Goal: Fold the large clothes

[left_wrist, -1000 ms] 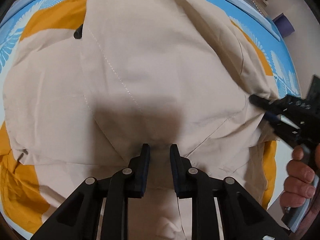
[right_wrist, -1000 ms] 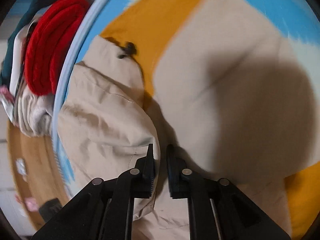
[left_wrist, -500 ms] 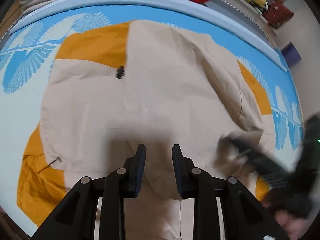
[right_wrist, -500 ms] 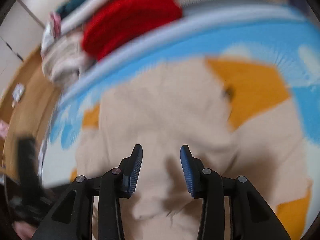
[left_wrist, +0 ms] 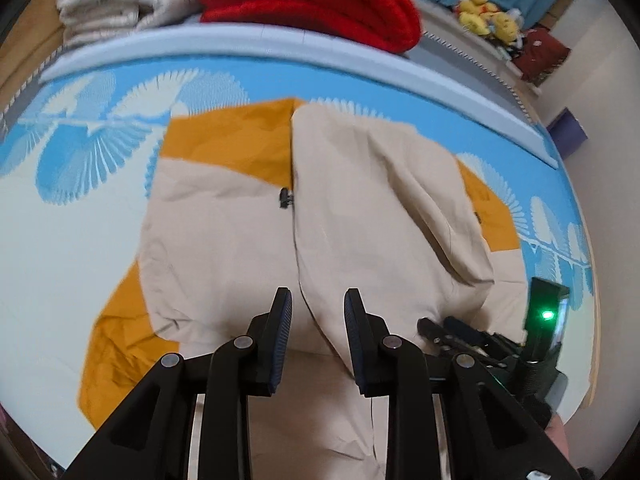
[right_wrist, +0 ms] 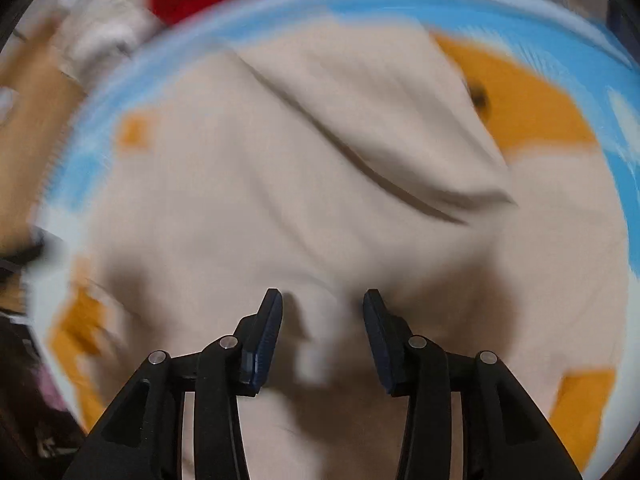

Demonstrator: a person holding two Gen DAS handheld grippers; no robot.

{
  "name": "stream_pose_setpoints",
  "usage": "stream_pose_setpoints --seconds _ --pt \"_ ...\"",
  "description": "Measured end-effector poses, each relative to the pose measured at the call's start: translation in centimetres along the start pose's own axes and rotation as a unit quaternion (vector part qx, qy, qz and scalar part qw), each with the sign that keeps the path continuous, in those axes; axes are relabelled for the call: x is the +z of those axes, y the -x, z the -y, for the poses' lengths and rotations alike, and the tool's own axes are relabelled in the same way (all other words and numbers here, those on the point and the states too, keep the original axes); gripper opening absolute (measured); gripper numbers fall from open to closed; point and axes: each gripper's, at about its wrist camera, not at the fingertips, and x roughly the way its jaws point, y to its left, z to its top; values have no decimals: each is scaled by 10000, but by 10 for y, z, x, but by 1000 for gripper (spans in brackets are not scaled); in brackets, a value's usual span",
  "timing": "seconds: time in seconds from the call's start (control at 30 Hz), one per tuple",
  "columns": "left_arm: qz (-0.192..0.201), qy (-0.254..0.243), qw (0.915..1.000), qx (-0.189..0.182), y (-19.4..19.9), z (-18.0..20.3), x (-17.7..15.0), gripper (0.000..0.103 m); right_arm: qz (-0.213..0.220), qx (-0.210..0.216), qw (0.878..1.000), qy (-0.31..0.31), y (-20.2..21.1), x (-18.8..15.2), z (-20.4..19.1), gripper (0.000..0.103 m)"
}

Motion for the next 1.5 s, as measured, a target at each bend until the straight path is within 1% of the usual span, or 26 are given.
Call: stream_pose_setpoints --seconds 0.03,0.07,0.13,0.2,0.27,0.3,0.37,0.43,0.47,0.5,0.53,0.67,0.73,0.8,0.83,0.87,0.9,0.93,0.97,1.03,1.1,1.2,1.27,1.33,1.4,1.5 --pt "74 -54 10000 -35 6 0 0 24 160 -21 9998 -93 9 -1 1 43" --pt "191 -134 9997 -73 16 -1 0 24 329 -35 9995 -20 21 0 -4 43" --pt "415 -295 9987 -97 34 -7 1 24 917 -29 9949 412 57 4 -21 43" --pt "647 -448 9968 -102 55 -16 -1 24 1653 -61 9833 758 99 0 -31 43" --pt "756 -487 9959 -130 69 -29 -2 23 2223 59 9710 877 136 -1 -35 43" --pt "785 -487 9956 -178 75 -36 -4 22 2434 101 9658 885 154 -7 -40 43" --pt "795 -487 9952 -289 82 -48 -9 14 2789 105 9562 877 183 -10 -38 43" --pt "798 -487 9950 -350 87 -61 -16 10 3043 83 9492 794 205 -15 -31 41" --pt "820 -495 9947 -362 91 -68 -20 9 3144 107 9465 724 216 -22 -23 30" --pt "837 -507 9945 -371 94 -73 -24 8 3188 161 9452 685 224 -22 -24 10" --pt "862 -523 9941 -389 97 -80 -28 8 3223 226 9441 654 233 -26 -19 7" --pt "886 -468 9945 -320 110 -107 -46 7 3534 186 9344 396 281 -60 11 7" --pt "706 -279 9965 -358 117 -124 -59 7 3620 308 9314 236 309 -86 29 7" --pt "521 -215 9976 -414 126 -134 -73 7 3529 309 9350 163 330 -112 49 10" --pt "465 -245 9978 -410 130 -137 -79 7 3448 265 9382 164 333 -120 57 13" --pt "394 -317 9980 -386 134 -139 -88 7 3239 174 9458 145 333 -135 71 27" --pt "330 -409 9981 -332 137 -141 -101 7 3090 128 9509 101 332 -145 81 49" --pt "298 -461 9981 -283 138 -144 -112 7 2863 74 9581 -1 326 -160 95 57" --pt "260 -469 9983 -222 137 -150 -125 7 2657 37 9640 -107 317 -175 109 59" --pt "124 -199 9996 -162 126 -168 -150 7 2293 -87 9730 -242 298 -199 132 59" --pt "-272 322 9990 -156 103 -191 -173 7 1806 -251 9819 -516 269 -225 155 59" --pt "-824 682 9943 -18 71 -207 -193 7 1319 -221 9867 -926 239 -251 175 59" --pt "-1106 561 9922 142 56 -202 -195 7 1124 -211 9872 -1109 221 -264 183 59" --pt "-1168 260 9924 289 47 -193 -196 8 797 -193 9869 -1388 202 -276 192 59" --pt "-1362 34 9896 461 36 -188 -202 13 611 -76 9856 -1576 189 -285 197 59" --pt "-1529 -10 9861 643 27 -193 -208 20 292 -284 9856 -1638 172 -294 200 59"
